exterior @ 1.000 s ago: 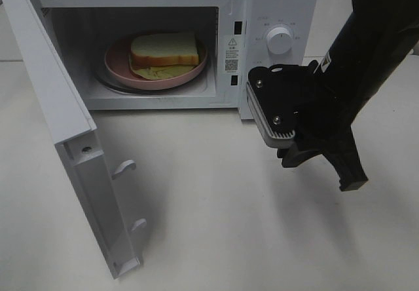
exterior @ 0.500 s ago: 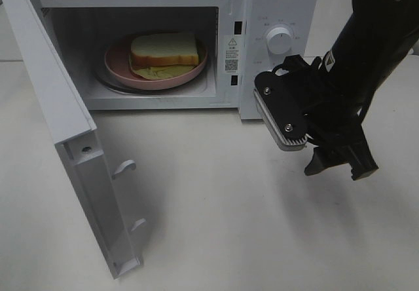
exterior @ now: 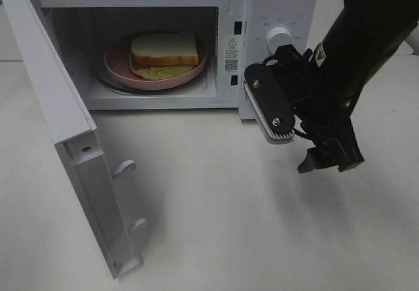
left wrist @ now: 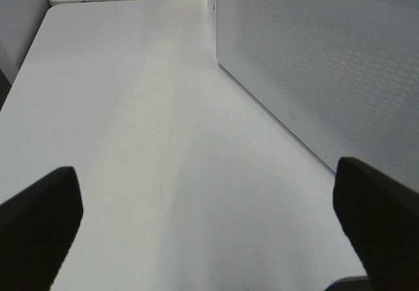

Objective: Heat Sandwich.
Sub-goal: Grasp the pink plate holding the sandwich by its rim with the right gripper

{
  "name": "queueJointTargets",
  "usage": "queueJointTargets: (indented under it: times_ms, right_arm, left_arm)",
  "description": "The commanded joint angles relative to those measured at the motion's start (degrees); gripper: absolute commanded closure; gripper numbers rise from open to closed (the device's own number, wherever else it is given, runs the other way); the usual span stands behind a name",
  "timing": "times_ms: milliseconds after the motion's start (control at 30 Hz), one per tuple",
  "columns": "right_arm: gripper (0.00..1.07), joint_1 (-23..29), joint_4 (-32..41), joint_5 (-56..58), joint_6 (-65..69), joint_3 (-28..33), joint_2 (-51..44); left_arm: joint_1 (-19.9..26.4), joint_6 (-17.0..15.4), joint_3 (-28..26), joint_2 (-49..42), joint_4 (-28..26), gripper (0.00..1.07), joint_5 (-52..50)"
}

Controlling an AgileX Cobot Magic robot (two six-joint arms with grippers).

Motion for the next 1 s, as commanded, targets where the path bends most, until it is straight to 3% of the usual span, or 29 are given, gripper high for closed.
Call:
queueJointTargets:
  times_ms: [33,1000]
  right_arm:
    - [0.12,0.86,-0.46,-0.23,0.46,-3.09,0.69]
    - [0.16,5.96,-0.23,-6.53,0.46,-24.52,19.65]
  left_arm:
    - [0.11,-0.17,0.11,-1.55,-0.29,0.07,-0.92]
    - [0.11,-0.17,0.11,-1.55,-0.29,0.07,-0.92]
